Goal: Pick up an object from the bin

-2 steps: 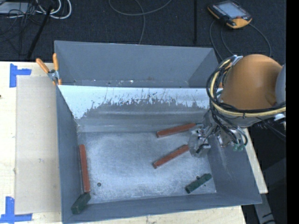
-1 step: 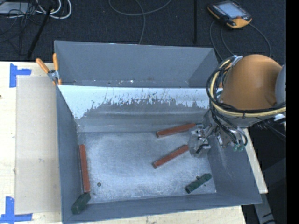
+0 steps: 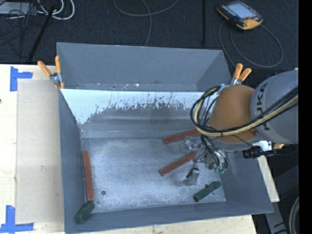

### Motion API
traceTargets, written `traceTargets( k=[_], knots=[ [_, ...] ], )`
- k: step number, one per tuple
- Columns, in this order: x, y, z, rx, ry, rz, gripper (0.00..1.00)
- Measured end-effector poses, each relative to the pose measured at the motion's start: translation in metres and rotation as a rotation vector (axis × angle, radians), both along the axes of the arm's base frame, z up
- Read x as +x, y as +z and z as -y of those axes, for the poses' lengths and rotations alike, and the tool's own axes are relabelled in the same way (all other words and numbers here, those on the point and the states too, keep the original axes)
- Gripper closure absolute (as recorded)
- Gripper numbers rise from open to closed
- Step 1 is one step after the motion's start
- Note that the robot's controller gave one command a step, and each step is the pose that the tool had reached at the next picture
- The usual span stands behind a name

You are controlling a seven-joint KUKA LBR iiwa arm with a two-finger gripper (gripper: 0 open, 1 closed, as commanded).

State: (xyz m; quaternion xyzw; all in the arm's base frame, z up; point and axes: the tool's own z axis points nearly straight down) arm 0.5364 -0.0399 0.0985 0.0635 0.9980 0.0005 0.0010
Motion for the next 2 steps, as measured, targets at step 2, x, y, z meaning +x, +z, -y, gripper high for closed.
traceTargets(
  k=[2],
  knots=[
    [0.0008,-0.0259,-0.0013,-0.001,-0.039,-0.003,1.00]
  ],
)
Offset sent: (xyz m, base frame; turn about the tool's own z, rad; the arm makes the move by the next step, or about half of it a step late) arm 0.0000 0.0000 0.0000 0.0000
